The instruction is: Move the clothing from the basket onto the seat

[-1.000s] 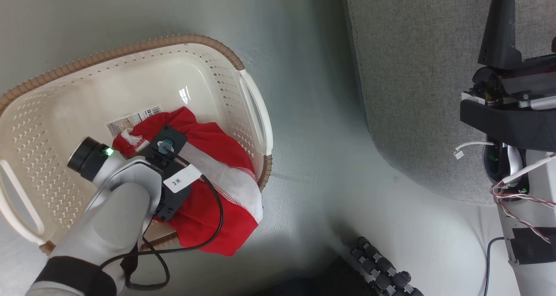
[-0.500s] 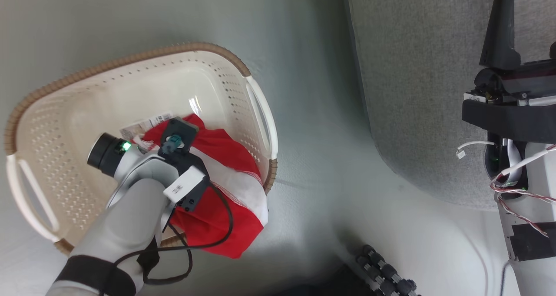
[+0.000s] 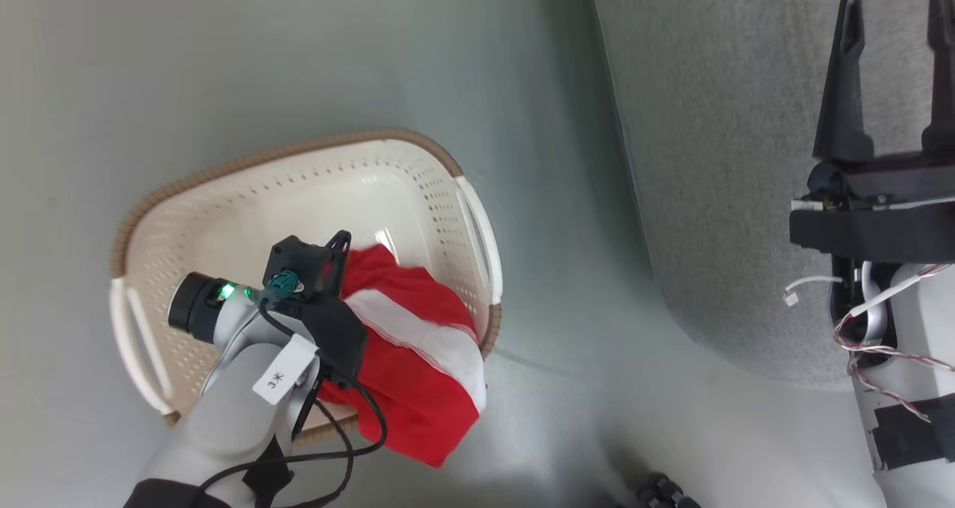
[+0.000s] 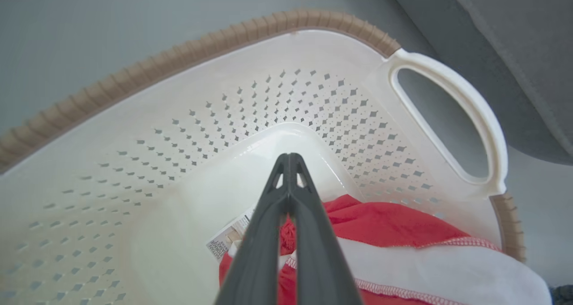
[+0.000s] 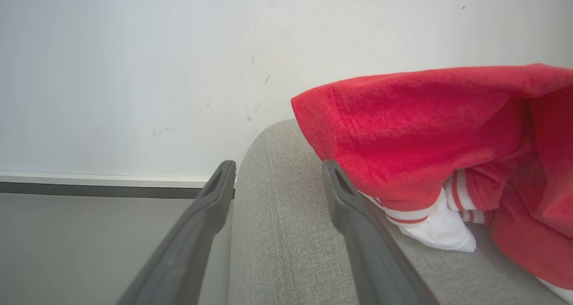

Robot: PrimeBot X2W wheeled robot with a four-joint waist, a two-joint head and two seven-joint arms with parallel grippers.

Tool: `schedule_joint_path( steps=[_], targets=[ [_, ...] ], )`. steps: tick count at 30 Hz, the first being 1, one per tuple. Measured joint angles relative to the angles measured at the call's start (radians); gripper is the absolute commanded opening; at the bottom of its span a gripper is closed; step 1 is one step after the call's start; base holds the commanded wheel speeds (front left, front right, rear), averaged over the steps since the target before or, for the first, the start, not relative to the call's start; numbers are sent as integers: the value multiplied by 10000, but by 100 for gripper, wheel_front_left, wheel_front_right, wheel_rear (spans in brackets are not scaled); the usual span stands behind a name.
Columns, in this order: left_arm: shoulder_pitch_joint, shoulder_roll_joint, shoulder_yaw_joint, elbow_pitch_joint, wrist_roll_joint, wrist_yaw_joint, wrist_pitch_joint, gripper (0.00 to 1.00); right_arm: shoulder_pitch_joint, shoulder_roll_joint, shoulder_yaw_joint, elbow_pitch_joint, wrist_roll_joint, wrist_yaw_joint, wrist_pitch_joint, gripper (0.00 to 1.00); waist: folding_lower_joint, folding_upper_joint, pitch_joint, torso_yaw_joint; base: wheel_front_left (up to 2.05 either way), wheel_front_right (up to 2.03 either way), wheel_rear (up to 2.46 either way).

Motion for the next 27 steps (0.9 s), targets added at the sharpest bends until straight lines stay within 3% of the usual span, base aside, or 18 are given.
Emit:
schedule_joint_path(
  steps=[1, 2, 3, 14, 27],
  targets=[
    [43, -13, 75, -92, -58, -4, -2, 47, 51, -4, -8, 58, 0, 12, 0, 100, 0, 0, -124, 45, 0, 0, 0],
    [72, -15, 128, -192, -94, -4, -4, 77, 125, -8, -21, 115, 0, 17, 0, 100, -1, 0, -252, 93, 0, 0, 0],
    [88, -15, 190, -272, -100, -4, -4, 100, 200, -8, -21, 171, 0, 40, 0, 100, 0, 0, -377, 139, 0, 0, 0],
    [868, 251, 1599, -1954, -871, 27, -6, 100, 848, 121, 270, 849, -4, 297, 2, 100, -1, 0, -1806, 650, 0, 0, 0],
    [2648, 642, 2884, -3917, -1143, 573, -6, 100, 2142, 301, 545, 1569, -73, 441, 4, 100, 0, 1, -3538, 1134, 0, 0, 0]
  ],
)
